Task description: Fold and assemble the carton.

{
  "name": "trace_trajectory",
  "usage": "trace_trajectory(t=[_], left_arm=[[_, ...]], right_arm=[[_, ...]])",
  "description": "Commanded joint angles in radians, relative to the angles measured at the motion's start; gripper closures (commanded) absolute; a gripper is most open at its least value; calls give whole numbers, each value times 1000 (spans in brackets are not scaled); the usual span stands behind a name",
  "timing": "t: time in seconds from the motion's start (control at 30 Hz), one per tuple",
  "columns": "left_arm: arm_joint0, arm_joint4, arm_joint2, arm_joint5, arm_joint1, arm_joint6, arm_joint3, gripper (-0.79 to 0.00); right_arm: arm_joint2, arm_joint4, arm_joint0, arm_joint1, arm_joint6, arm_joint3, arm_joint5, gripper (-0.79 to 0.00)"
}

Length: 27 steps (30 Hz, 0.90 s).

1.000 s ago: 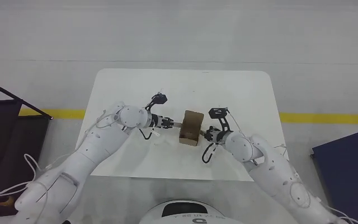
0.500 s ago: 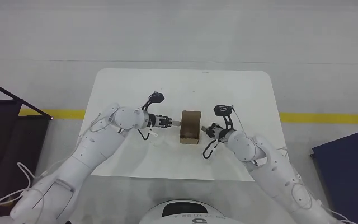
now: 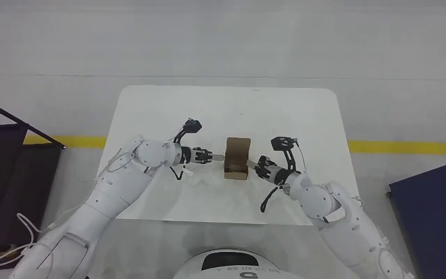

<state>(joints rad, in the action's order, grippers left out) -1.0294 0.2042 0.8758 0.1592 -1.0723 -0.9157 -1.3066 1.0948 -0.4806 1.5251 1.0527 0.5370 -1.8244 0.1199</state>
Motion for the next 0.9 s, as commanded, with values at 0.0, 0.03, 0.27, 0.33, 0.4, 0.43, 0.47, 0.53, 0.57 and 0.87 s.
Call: trace_trajectory(t=[0.0,0.03,0.27,0.33,0.4,0.43,0.47,0.53,0.57,0.87], left_arm=[[0,0,-4,-1,-2,1,0,-785],[1,1,-6,-3,-3,2,1,-785],[8,12,-18,-4,-10,6,5,-785],[10,14,-20,-5,-12,8,6,-785],[11,15,-22,-6,-14,9,7,-785],[12,17,-23,-7,-14,11,8,-785],[13,20,-24,-7,-15,11,8,-785],[14,23,-25,-10,-16,13,9,-785],[14,24,-24,-11,-17,15,9,-785],[13,31,-17,-9,-18,16,9,-785]], right_arm=[[-11,20,-14,5,-2,27,-11,-391],[-16,29,-22,7,-4,39,-18,-388],[-46,41,-57,18,-7,75,-50,-385],[-51,42,-64,20,-1,81,-50,-382],[-58,42,-74,23,10,93,-47,-382],[-61,43,-79,24,11,98,-44,-382],[-64,43,-83,26,10,101,-45,-385],[-63,49,-83,27,1,102,-49,-391],[-59,49,-80,27,-5,100,-52,-422],[51,191,17,13,-61,114,-207,-529]])
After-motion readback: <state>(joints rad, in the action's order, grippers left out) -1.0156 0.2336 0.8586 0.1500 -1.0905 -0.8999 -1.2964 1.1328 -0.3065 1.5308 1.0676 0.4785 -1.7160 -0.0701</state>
